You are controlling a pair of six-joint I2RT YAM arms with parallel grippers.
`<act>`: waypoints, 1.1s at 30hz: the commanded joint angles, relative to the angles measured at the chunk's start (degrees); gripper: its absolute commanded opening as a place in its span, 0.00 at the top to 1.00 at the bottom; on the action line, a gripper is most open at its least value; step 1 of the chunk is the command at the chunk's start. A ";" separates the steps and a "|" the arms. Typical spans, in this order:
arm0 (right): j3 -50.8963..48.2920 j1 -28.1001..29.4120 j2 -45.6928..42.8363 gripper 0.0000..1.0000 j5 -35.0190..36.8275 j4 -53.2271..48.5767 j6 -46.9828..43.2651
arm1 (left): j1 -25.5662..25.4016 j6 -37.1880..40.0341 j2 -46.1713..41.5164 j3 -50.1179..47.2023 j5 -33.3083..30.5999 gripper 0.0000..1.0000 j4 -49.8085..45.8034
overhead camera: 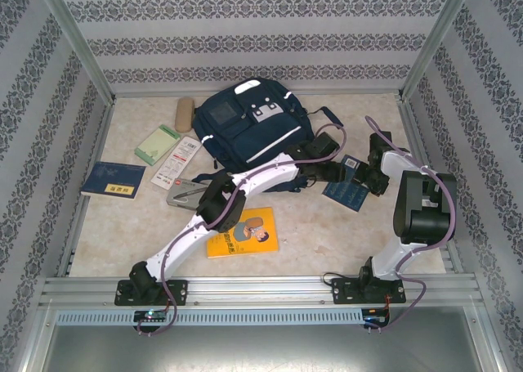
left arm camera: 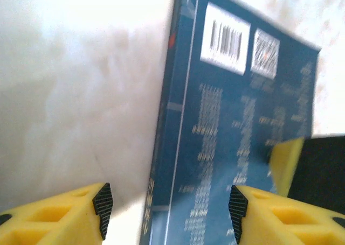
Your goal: Pack books, pencil case, and school supplies into a backpack
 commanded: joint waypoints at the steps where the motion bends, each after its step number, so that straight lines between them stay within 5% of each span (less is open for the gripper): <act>1: -0.44 1.41 1.13 0.52 -1.14 -0.86 -1.10 | 0.06 -1.63 4.04 1.21 0.90 0.38 0.25; 12: -1.79 2.30 -0.80 0.55 -10.27 4.10 -0.82 | 0.06 -4.03 3.46 -0.27 17.32 0.48 2.26; 21: -3.62 1.36 -3.38 0.56 -15.36 6.57 1.07 | 0.24 -12.86 -0.93 -5.48 30.31 0.51 18.81; 30: -3.95 0.43 -5.49 0.56 -15.78 6.41 1.74 | 1.69 -23.68 -6.88 -16.82 33.89 0.55 39.60; 33: -3.86 0.37 -5.84 0.56 -16.03 6.32 1.91 | 2.33 -22.41 -6.89 -16.41 33.24 0.58 35.83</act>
